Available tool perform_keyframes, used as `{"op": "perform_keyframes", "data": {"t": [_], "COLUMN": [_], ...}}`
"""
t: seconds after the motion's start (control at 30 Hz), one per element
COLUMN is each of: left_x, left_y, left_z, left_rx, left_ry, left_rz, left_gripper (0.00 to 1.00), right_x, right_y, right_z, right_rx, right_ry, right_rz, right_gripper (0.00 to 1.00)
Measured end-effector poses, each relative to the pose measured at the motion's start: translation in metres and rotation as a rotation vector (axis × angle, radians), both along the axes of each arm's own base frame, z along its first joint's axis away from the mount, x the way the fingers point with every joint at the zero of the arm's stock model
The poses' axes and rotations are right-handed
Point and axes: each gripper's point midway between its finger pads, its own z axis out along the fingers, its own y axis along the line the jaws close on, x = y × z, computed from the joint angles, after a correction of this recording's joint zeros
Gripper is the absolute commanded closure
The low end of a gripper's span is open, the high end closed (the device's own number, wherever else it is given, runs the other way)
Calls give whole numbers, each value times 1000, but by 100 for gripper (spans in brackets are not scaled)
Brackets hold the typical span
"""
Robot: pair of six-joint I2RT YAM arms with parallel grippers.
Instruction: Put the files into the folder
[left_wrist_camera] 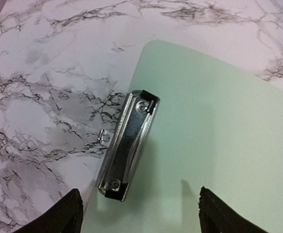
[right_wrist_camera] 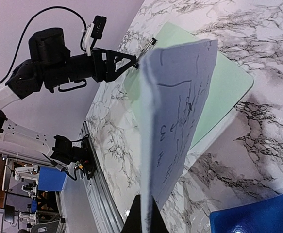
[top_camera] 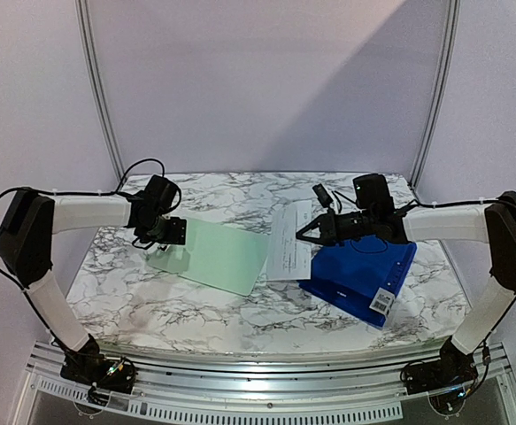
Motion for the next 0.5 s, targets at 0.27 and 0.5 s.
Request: {"op": "perform_keyframes", "data": {"t": [0.27, 0.5], "left_x": [5, 7], "left_y": [29, 28], "left_z": [-32, -44], "left_rx": [12, -3], "left_ry": [85, 116], "left_rz": [65, 61], "left_gripper": [26, 46], "right_x": [-4, -4], "right_y": [-5, -7], "right_z": [6, 16], "right_rx": [-35, -46], "right_ry": [-25, -64], "right_rz": [7, 10], "right_gripper": [100, 100]}}
